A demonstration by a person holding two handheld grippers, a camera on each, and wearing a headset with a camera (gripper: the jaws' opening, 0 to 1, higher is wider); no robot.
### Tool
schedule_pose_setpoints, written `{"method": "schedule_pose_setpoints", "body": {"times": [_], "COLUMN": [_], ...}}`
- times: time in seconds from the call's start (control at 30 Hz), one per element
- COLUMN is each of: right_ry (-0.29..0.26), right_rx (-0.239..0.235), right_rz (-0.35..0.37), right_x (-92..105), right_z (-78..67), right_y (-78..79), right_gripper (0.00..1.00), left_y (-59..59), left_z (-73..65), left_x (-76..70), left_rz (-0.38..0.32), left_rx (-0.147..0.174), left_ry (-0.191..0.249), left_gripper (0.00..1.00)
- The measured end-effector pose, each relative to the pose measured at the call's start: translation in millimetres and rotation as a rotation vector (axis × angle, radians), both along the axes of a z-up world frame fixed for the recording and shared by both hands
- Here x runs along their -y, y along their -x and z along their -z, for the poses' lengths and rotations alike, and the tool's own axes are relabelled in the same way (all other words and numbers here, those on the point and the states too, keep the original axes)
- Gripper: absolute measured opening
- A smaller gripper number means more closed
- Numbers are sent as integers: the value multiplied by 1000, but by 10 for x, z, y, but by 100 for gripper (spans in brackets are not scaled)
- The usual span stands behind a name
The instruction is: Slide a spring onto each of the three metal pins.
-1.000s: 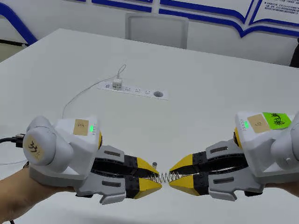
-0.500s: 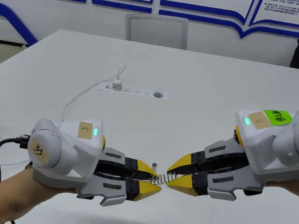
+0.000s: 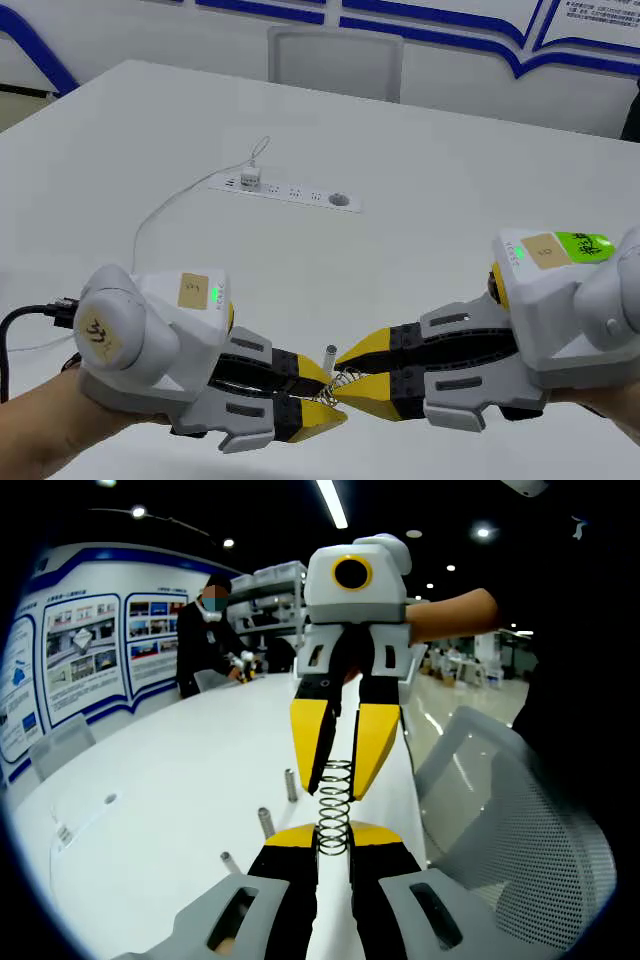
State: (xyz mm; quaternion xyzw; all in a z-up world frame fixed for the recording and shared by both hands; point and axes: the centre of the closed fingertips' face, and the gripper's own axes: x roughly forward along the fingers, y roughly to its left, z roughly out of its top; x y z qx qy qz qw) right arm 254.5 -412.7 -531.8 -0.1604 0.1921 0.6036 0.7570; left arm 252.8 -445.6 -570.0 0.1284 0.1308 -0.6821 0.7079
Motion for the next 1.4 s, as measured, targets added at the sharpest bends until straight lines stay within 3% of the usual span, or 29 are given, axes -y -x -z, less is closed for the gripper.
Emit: {"method": "schedule_pose_setpoints", "body": {"times": [0.27, 0.37, 0.53, 0.67, 0.83, 0.93, 1.13, 1.27, 1.4], "right_ry": [10, 16, 0, 2, 10, 25, 51, 98, 120], "right_rx": [4, 14, 6, 22, 37, 49, 63, 73, 70], "right_rz": [25, 29, 54, 55, 70, 82, 118, 138, 190], "right_x": [-18, -35, -59, -72, -30, 22, 120, 203, 306], "right_z": [15, 23, 1, -47, -81, -84, -55, 23, 97], "right_y": [-52, -67, -152, -202, -314, -384, -531, -622, -758], "right_gripper": [10, 10, 10, 10, 10, 10, 10, 10, 10], "left_y": [-38, -69, -109, -137, -250, -256, -381, -463, -577], "left_z": [21, 30, -9, -93, -88, -174, -208, -219, -180], "left_x": [-8, -36, -93, -153, -257, -288, -414, -521, -642], "left_rz": [-21, -44, -75, -92, -143, -152, -212, -258, -324], "left_rx": [-16, -56, -54, -78, -66, -91, -69, -60, -40], "left_ry": [-5, 2, 29, 68, 64, 118, 118, 116, 91], "left_gripper": [10, 11, 12, 21, 27, 36, 48, 56, 67]}}
